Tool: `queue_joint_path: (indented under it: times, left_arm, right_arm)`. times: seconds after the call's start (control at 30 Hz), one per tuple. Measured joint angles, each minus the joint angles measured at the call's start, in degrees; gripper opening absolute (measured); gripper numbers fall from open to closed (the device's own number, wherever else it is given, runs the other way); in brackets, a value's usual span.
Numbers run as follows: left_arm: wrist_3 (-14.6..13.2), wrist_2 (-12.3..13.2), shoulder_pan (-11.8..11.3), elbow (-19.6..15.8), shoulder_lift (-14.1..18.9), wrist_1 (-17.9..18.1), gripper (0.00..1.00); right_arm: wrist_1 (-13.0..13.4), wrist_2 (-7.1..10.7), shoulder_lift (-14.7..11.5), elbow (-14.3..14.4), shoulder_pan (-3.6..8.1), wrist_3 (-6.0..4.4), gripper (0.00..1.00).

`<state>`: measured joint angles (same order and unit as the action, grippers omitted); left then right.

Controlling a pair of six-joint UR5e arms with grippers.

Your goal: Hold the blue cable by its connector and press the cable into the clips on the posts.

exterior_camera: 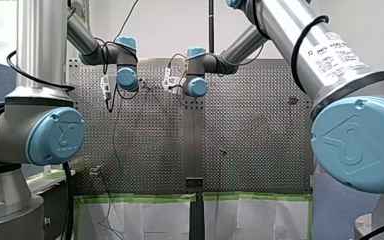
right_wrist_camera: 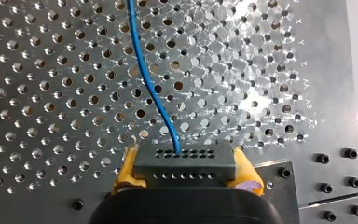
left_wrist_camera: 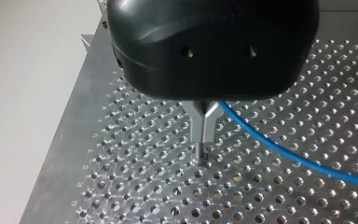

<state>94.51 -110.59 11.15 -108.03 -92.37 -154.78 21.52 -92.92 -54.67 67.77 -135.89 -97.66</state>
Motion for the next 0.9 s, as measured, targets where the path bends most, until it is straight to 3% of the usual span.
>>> queue_joint_path:
  times: [0.43, 0.9]
  left_arm:
    - [1.08, 1.56, -1.75, 1.76, -1.86, -0.95, 0.00]
    - [2.83, 3.51, -2.62, 5.99, -4.29, -3.36, 0.00]
  right_arm:
    - [-0.06, 0.05, 0.11, -0.27, 0.81, 0.00, 0.00]
    - [0.17, 0.26, 0.31, -0.95, 1.61, 0.00, 0.00]
